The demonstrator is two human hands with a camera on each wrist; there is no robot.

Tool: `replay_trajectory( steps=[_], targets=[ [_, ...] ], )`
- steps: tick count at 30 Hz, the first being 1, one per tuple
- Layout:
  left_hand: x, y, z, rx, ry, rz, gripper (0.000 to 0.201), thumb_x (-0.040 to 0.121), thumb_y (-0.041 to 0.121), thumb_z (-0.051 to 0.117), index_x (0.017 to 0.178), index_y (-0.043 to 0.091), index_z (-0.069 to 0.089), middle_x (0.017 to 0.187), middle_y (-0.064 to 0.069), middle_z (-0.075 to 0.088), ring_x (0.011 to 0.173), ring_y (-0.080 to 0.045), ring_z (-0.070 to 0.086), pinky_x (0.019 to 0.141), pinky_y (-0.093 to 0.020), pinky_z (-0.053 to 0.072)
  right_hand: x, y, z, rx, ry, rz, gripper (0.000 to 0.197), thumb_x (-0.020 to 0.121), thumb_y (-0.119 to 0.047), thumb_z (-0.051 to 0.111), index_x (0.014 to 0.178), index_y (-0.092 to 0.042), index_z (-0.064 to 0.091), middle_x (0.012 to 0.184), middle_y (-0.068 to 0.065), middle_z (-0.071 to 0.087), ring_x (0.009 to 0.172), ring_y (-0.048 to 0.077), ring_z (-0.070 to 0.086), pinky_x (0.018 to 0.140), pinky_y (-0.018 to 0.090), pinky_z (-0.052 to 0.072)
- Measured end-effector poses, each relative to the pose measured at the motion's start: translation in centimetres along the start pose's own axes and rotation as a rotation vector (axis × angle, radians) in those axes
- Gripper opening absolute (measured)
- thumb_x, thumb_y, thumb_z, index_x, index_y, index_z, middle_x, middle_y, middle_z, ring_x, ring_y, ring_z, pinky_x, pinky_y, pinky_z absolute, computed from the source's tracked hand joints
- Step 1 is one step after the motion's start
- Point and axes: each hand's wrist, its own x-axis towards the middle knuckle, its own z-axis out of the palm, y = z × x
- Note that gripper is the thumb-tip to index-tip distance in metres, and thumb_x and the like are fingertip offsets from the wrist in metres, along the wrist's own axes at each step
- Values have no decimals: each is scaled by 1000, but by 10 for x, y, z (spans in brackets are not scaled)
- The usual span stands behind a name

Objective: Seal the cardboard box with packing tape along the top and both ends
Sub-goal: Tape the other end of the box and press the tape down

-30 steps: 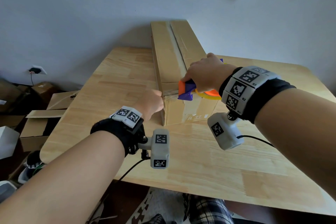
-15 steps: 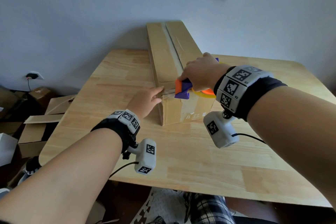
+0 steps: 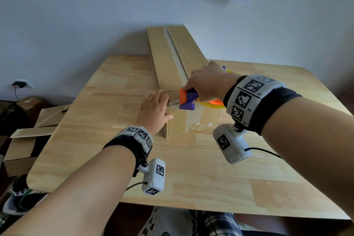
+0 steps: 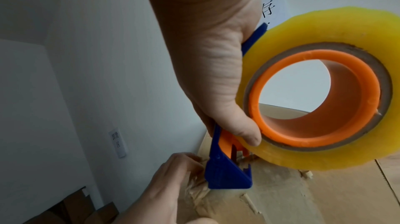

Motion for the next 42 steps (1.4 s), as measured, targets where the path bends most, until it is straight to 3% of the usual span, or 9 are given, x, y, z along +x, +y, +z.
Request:
replay_trajectory(
  steps=[3, 5, 10, 13, 19, 22, 25, 29, 42],
  targets=[
    [2, -2, -4, -141, -15, 19, 51, 76, 29, 76, 117, 4, 58, 137, -13, 52, 128, -32, 47, 101, -44, 41, 0, 0, 0, -5, 0, -10, 32, 89, -34, 51, 121, -38, 55, 104, -2, 58, 95, 24, 57, 76, 34, 32],
    [4, -9, -9, -106, 3, 95, 51, 88, 25, 64, 133, 6, 51, 144, -8, 45, 136, -25, 39, 110, -38, 31, 0, 2, 0, -17, 0, -24, 33, 88, -32, 51, 120, -39, 55, 102, -3, 57, 89, 23, 55, 77, 34, 33],
    [4, -13, -7, 25, -3, 258, 40, 72, 14, 64, 107, -2, 68, 110, -18, 69, 99, -31, 68, 83, -47, 52, -5, 10, 2, -14, -26, -59, 47, 83, -29, 56, 126, -46, 47, 94, -5, 46, 80, 20, 47, 67, 31, 37],
    [3, -7, -15, 120, 7, 286, 34, 69, 14, 69, 100, 0, 72, 103, -16, 72, 91, -27, 71, 76, -41, 56, -8, 17, 1, 52, -50, -53, 56, 79, -29, 60, 128, -49, 43, 96, -4, 52, 76, 19, 50, 53, 25, 34],
    [6, -11, -17, 213, -14, 324, 44, 60, 12, 88, 98, -2, 72, 99, -18, 72, 88, -28, 72, 74, -39, 57, -11, 20, -1, 24, -41, -79, 65, 85, -26, 56, 140, -51, 31, 100, -6, 52, 82, 16, 47, 54, 26, 35],
    [8, -11, -20, 195, -30, 328, 40, 77, 13, 69, 113, -5, 65, 114, -22, 66, 102, -32, 67, 88, -40, 52, -15, 25, -4, -14, 4, -84, 67, 86, -27, 55, 141, -52, 27, 94, -7, 41, 84, 17, 45, 53, 26, 32],
    [7, -7, -22, 222, -162, 259, 47, 101, 19, 39, 143, -1, 31, 150, -19, 30, 139, -28, 33, 115, -33, 20, -17, 26, -2, -37, 7, -75, 69, 86, -26, 55, 142, -52, 25, 94, -6, 37, 84, 18, 44, 57, 28, 35],
    [6, -1, -26, 302, -228, 189, 50, 104, 24, 24, 149, 5, 14, 157, -12, 14, 145, -20, 15, 117, -28, 7, -19, 27, 2, 21, -46, -46, 72, 84, -28, 57, 142, -54, 24, 95, -7, 38, 84, 17, 43, 60, 30, 39],
    [0, 19, -43, 302, -275, 137, 48, 104, 15, 19, 150, 6, 10, 157, -14, 13, 145, -24, 15, 116, -29, 9, -24, 52, 4, -46, -147, 114, 53, 83, -15, 56, 120, -53, 52, 98, -6, 60, 81, 18, 58, 56, 26, 38]
  ],
)
